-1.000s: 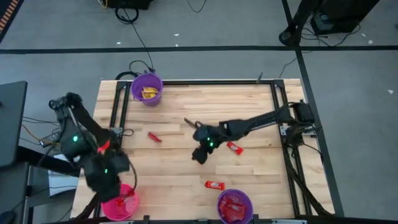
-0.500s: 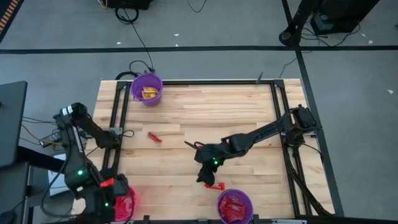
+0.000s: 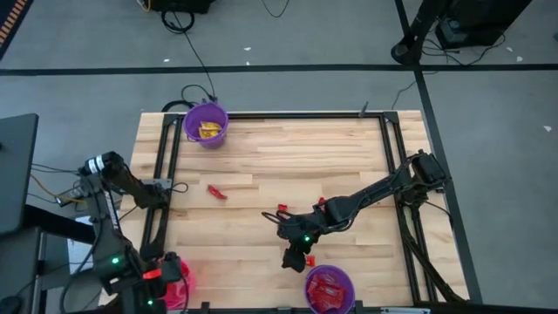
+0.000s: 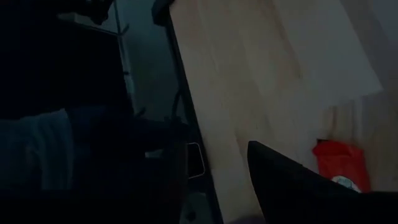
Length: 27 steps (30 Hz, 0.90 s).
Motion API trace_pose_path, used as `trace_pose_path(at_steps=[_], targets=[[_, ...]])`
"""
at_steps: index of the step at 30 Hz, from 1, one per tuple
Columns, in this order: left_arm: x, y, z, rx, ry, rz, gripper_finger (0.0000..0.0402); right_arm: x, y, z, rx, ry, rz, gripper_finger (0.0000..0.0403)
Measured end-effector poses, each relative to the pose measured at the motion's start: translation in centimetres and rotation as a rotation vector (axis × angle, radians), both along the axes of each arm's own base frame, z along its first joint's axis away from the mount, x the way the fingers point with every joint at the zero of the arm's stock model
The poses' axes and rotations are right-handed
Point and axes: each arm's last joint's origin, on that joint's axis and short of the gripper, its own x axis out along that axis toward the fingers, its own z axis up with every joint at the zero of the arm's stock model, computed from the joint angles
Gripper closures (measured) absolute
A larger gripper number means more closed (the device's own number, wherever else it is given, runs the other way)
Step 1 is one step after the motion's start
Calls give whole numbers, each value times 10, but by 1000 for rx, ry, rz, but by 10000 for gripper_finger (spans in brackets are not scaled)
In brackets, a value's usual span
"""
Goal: Sort candy by brand, put in halloween buckets
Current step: Put the red chocolate into the pink bucket, then adjust the bottom purple bucket
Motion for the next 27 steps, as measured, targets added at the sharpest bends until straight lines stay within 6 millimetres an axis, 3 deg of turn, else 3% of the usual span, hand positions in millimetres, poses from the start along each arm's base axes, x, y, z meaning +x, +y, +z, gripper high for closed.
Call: trace_pose_path(at_steps=[10,14,19,27], targets=[[13,12,-5,61,2,47,242,-11,12,-3,67,87,139,225],[16,23,-5,127,37,76,222,-7,14,1,84,30,148,225],[19,32,8,145,26,56,221,3,19,17,183,-123,120,226],[26,50,28,124,-113,54,236,-2,24,17,209,-103,207,229]])
